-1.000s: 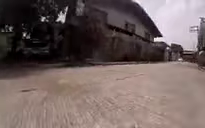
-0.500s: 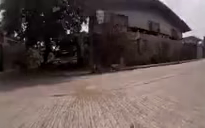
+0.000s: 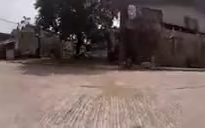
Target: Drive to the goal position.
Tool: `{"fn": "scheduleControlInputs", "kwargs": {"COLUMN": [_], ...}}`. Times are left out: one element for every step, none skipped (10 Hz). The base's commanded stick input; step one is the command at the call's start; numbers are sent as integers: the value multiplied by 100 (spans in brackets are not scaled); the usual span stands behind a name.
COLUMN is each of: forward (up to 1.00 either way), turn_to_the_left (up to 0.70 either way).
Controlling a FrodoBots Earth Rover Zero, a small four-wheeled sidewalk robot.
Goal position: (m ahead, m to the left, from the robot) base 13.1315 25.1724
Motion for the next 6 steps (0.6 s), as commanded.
{"fn": "scheduleControlInputs", "kwargs": {"forward": [12,82,100,100,100,100], "turn_to_the_left": [34,37,40,40,40,40]}}
